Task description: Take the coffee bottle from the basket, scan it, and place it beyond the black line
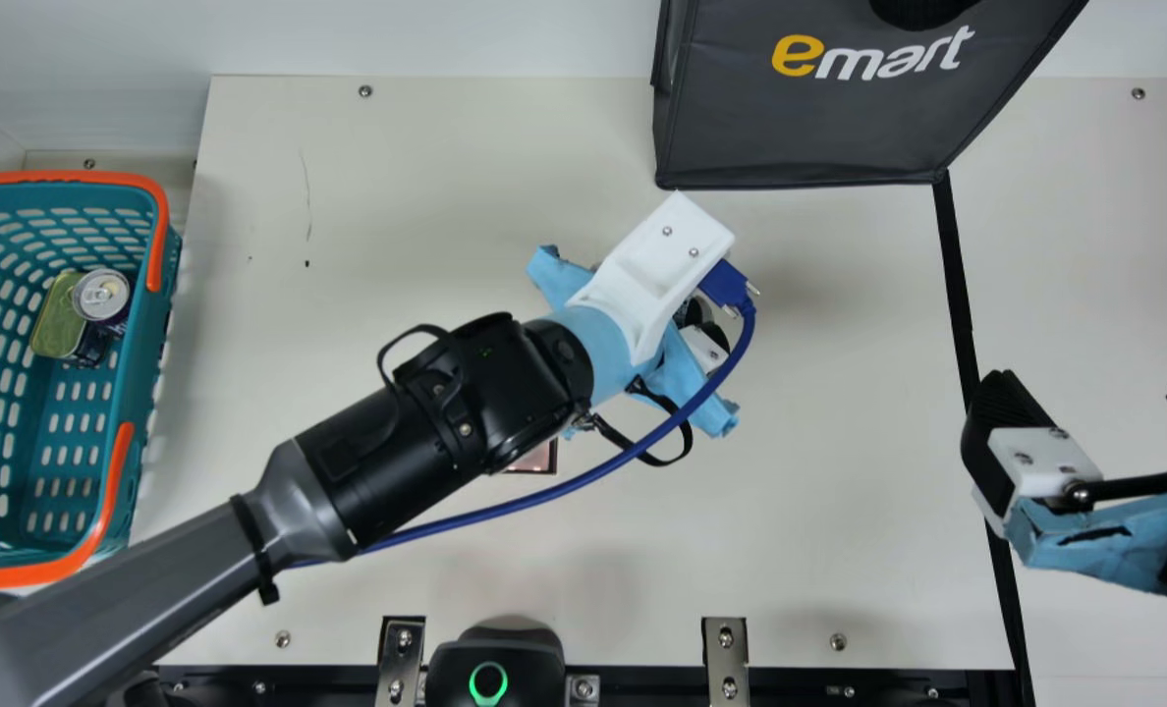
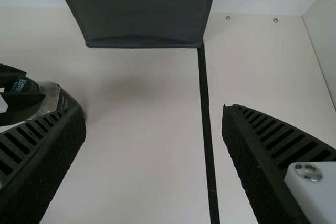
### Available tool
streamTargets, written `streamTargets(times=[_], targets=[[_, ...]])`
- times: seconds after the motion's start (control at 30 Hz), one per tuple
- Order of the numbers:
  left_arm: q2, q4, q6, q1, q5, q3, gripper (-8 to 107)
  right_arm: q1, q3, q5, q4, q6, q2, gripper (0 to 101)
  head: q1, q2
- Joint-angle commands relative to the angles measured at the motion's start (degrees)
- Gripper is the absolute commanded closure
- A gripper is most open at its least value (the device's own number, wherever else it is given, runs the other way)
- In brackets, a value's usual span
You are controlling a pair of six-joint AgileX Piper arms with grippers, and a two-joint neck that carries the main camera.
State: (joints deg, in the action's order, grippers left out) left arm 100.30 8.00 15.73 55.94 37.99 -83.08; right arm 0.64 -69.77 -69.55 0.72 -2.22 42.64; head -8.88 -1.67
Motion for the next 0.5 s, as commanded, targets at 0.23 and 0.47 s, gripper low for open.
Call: streamTargets(times=[0.23,0.47], targets=[[-0.6,0.7,-0.2,0.6,-0.5,1.7,41,0.0,0.0,0.0,0.0,0.0,0.0,10,1.0,0.1],[-0.8,0.9,-0.2,0.8,-0.9,2.5,17,0.0,0.0,0.0,0.0,0.0,0.0,10,1.0,0.1]])
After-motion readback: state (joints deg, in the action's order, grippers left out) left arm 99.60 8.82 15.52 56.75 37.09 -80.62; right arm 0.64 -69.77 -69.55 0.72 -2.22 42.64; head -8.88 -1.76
